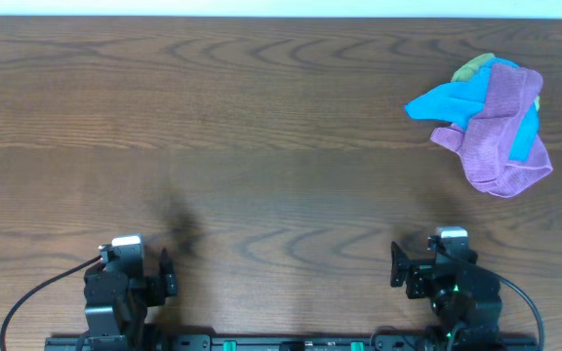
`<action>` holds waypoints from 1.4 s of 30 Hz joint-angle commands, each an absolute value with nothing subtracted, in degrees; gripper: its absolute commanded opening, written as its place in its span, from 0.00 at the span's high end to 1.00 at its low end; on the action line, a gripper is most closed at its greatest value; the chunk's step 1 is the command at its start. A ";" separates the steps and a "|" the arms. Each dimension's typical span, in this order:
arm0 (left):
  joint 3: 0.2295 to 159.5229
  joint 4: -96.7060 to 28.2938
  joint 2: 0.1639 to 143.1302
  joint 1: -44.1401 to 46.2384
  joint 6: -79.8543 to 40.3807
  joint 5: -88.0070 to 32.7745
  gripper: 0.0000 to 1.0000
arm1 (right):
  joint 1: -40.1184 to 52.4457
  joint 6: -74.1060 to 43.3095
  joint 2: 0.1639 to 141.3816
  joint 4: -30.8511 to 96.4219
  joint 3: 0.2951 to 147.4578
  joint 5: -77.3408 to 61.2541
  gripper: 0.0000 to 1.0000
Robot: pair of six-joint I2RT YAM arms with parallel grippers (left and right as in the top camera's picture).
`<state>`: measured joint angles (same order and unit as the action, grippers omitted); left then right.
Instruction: Fold the cloth
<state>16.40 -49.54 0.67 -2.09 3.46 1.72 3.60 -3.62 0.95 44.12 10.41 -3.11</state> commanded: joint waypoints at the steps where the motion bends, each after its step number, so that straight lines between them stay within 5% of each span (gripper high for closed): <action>1: 16.10 -49.76 0.25 -1.80 4.27 1.50 0.05 | 2.96 -2.90 0.32 44.12 9.74 -2.81 0.01; 14: 16.10 -49.76 0.25 -1.80 4.27 1.50 0.05 | 2.96 -2.52 4.47 42.22 11.84 -2.81 0.01; 42: 16.10 -49.76 0.25 -1.80 4.27 1.50 0.05 | 2.96 -2.50 40.84 38.28 41.21 -2.79 0.01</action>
<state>16.40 -49.54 0.62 -2.07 3.46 1.69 3.60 -3.36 38.17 38.30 37.63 -2.98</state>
